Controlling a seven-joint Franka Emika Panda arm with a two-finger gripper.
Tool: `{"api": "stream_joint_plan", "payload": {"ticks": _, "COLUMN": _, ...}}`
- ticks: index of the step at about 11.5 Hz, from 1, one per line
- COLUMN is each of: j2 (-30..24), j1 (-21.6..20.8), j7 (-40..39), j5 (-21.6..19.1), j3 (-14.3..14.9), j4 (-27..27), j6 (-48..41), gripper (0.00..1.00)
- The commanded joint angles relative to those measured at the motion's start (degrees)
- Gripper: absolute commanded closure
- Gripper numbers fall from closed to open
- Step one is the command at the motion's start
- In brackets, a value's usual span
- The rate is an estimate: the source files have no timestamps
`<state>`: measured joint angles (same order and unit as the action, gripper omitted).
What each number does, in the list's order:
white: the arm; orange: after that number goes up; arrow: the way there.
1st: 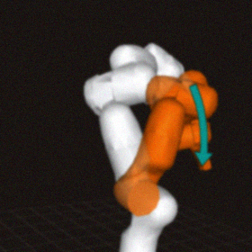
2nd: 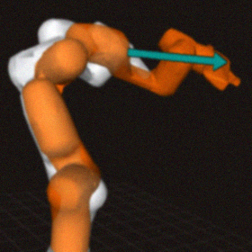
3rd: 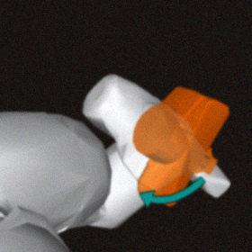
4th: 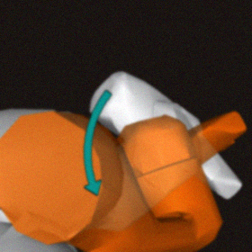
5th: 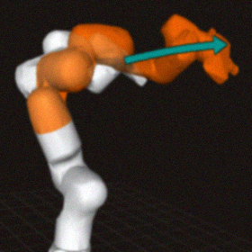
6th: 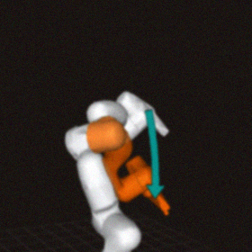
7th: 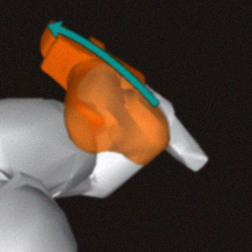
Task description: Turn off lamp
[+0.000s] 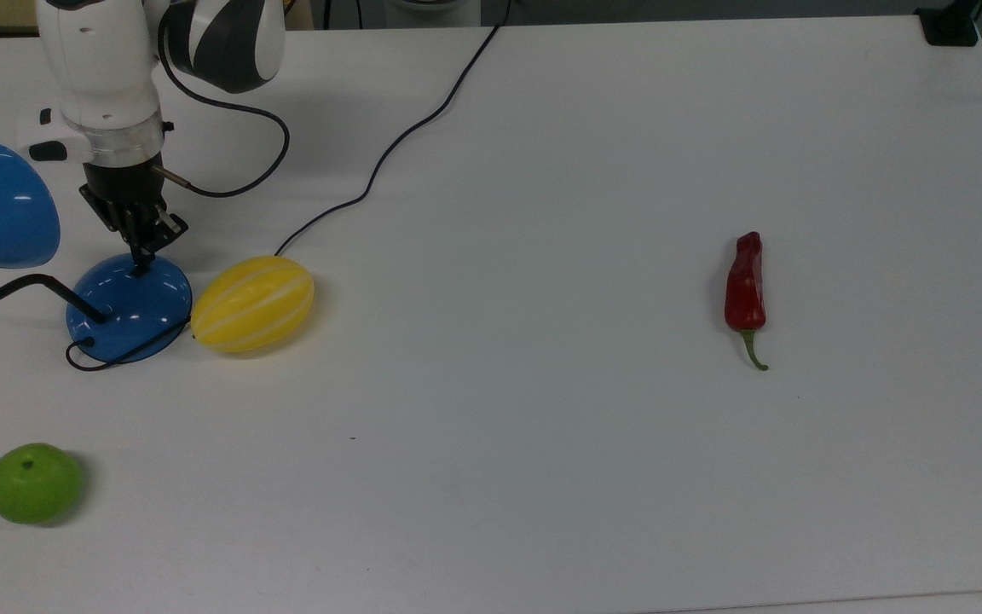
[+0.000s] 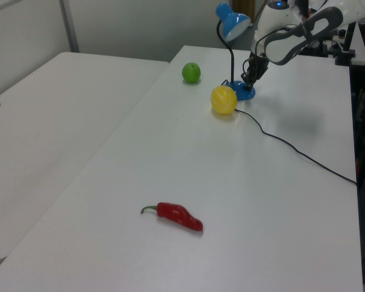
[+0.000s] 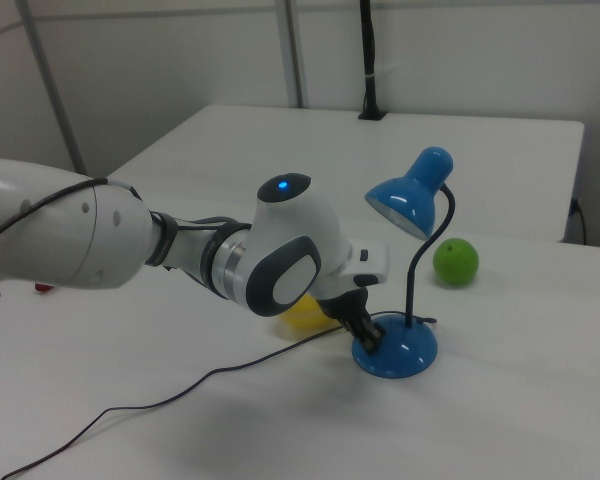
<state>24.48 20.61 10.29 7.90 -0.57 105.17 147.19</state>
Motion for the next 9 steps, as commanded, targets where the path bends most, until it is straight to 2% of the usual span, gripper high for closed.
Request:
{"api": "stream_joint_plan", "payload": {"ticks": 1, "j2": -0.21, "j1": -0.65, "j7": 1.49, "j5": 1.15, "j3": 0.22, "j4": 0.04, "j6": -5.74, "gripper": 1.00}}
{"api": "stream_joint_plan", "payload": {"ticks": 4, "j2": -3.90, "j1": -1.27, "j7": 1.57, "j5": 0.98, "j3": -0.66, "j4": -0.14, "j6": -13.83, "gripper": 1.00}}
{"api": "stream_joint_plan", "payload": {"ticks": 6, "j2": -6.54, "j1": -3.63, "j7": 1.57, "j5": 0.98, "j3": -1.45, "j4": -0.23, "j6": -18.24, "gripper": 1.00}}
{"api": "stream_joint_plan", "payload": {"ticks": 7, "j2": -7.59, "j1": -4.95, "j7": 1.57, "j5": 0.98, "j3": -1.63, "j4": -0.23, "j6": -19.56, "gripper": 1.00}}
{"api": "stream_joint_plan", "payload": {"ticks": 9, "j2": -11.19, "j1": -10.38, "j7": 0.70, "j5": 0.98, "j3": -1.63, "j4": -1.10, "j6": -26.92, "gripper": 1.00}}
